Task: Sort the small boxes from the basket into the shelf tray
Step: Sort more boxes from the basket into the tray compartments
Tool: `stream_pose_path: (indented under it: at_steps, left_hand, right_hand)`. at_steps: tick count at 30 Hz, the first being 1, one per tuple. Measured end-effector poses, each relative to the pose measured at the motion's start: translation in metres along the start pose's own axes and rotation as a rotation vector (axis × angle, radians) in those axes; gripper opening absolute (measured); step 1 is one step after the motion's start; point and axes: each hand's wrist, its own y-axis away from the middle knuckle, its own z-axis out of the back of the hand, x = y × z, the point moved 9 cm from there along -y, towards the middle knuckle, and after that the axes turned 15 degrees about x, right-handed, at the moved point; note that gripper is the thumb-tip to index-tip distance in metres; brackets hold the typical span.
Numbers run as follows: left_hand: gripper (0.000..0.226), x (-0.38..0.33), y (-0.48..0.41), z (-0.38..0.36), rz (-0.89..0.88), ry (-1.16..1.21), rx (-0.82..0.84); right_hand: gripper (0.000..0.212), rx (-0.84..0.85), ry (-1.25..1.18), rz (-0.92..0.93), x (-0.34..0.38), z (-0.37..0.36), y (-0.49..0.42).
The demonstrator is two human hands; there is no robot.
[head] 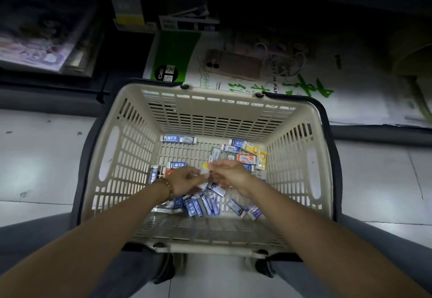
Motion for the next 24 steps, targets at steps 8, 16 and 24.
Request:
stream_pose_path:
  at_steps: [8,16,24]
  left_hand:
    - [0.018,-0.059,0.103,0.098,-0.258,0.131,-0.351]
    - [0.023,-0.009,0.182,0.124,-0.364,0.219,-0.528]
    - [0.023,-0.007,0.174,0.126,-0.424,0.302,-0.536]
  right_hand:
    - [0.029,0.190,0.292,0.083,0.039,-0.057,-0.016]
    - [0.045,0.516,1.407,-0.031,-0.061,-0.114,-0.067]
    - [0.052,0.263,1.515,-0.075,-0.023,-0.021,-0.056]
